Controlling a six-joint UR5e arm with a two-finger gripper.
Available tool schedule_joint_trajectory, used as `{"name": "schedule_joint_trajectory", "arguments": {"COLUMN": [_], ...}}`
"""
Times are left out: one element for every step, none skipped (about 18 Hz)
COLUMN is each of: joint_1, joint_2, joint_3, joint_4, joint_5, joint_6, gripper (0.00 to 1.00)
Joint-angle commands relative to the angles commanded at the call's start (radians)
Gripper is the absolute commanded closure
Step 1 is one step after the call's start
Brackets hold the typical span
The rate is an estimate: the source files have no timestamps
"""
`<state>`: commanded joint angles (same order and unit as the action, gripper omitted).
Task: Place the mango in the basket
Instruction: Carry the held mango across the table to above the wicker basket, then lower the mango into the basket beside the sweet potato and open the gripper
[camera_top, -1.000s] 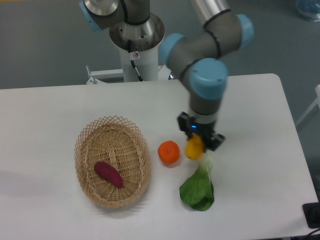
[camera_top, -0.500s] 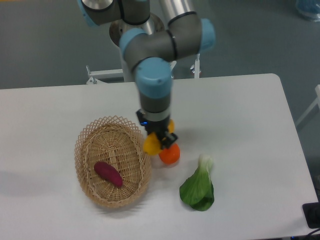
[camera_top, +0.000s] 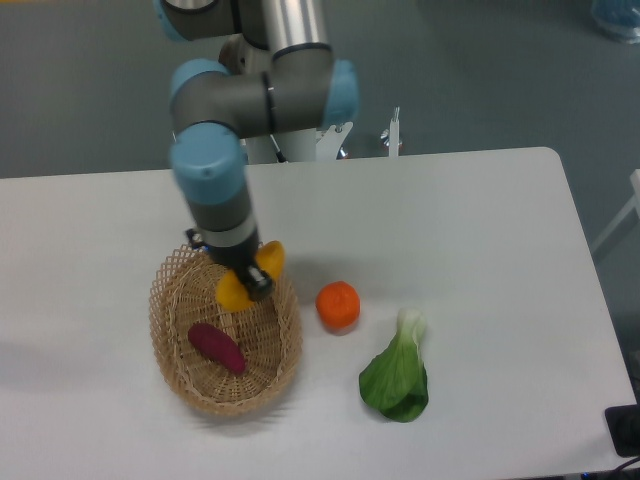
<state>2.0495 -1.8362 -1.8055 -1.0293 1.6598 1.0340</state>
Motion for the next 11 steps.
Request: {"name": "schedule_joint_trajectory", "arguments": {"joint_1": [-0.006, -0.017, -0.026, -0.032, -0.034, -0.035, -0.035, -0.035, -0.035, -0.035, -0.035], "joint_2": [-0.003, -0.012, -0.018, -0.023, -0.026, -0.028, -0.026, -0.023, -0.018, -0.015, -0.011], "joint_3": [-0.002, -0.002, -0.003, -0.005, -0.008, -0.008, -0.006, -0.005, -0.005, -0.005, -0.005], "joint_4": [0.003, 0.003, 0.002, 0.002, 0.003, 0.005, 0.005, 0.006, 0.015, 0.015, 0.015], "joint_5": [0.000, 0.002, 0.002, 0.002, 0.000, 0.000, -0.002, 0.000, 0.000, -0.006, -0.008], "joint_6": [-0.015, -0.032, -0.044, -0.054, -0.057, -0.058, -0.058, -0.055, -0.060, -0.060, -0.061], "gripper": [0.39, 0.39, 0.36, 0.32, 0.29, 0.23, 0.11, 0.07, 0.00, 0.00, 0.00]}}
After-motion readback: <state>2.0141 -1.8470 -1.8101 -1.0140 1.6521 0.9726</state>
